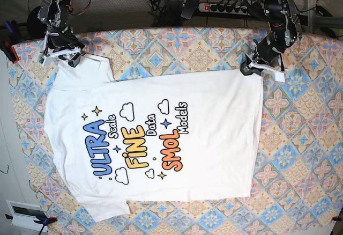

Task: Fold the T-shirt properly
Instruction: 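Grasp the shoulder corners with both grippers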

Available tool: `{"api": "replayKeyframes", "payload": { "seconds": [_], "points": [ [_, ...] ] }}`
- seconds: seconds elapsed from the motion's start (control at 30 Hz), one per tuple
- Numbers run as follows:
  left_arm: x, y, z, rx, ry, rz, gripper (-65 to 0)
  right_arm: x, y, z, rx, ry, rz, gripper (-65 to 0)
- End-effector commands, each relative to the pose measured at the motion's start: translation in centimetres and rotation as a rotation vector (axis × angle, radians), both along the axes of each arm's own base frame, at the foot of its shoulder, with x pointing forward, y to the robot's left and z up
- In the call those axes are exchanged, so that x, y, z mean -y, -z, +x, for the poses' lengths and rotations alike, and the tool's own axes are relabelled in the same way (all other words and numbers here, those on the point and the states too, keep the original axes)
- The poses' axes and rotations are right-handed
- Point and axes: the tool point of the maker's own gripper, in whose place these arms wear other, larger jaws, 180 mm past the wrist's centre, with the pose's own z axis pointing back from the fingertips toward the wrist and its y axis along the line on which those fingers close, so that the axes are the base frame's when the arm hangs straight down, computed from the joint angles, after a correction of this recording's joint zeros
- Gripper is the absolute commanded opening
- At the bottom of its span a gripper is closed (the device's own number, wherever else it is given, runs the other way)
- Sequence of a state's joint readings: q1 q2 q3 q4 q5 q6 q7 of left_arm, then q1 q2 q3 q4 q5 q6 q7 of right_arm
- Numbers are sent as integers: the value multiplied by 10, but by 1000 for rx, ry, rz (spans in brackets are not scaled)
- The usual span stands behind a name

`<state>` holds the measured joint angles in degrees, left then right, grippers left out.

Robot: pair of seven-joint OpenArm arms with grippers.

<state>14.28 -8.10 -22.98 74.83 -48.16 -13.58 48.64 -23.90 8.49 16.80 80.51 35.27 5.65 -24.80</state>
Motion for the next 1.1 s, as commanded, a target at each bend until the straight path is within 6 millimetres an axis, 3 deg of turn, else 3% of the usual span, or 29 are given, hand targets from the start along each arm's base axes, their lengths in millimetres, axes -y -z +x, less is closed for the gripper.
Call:
{"api": "replayKeyframes", "payload": {
  "seconds": [0.0, 0.33, 0.5, 0.63, 1.07],
  "points": [
    [-8, 6, -9, -47, 6, 35, -650, 4, -5, 0, 7, 14, 10, -362],
    [-8, 6, -10, -49, 6, 35, -650, 3, -13, 2, 56, 65, 82, -363],
    [-8, 6, -10, -50, 6, 35, -650, 27, -24, -6, 71, 114, 46, -362],
    [-8, 6, -10, -49, 6, 35, -650, 30, -32, -8, 84, 111, 30, -362],
    [-8, 6, -10, -50, 6, 35, -650, 21, -8, -23, 30, 92, 73, -363]
  ]
}}
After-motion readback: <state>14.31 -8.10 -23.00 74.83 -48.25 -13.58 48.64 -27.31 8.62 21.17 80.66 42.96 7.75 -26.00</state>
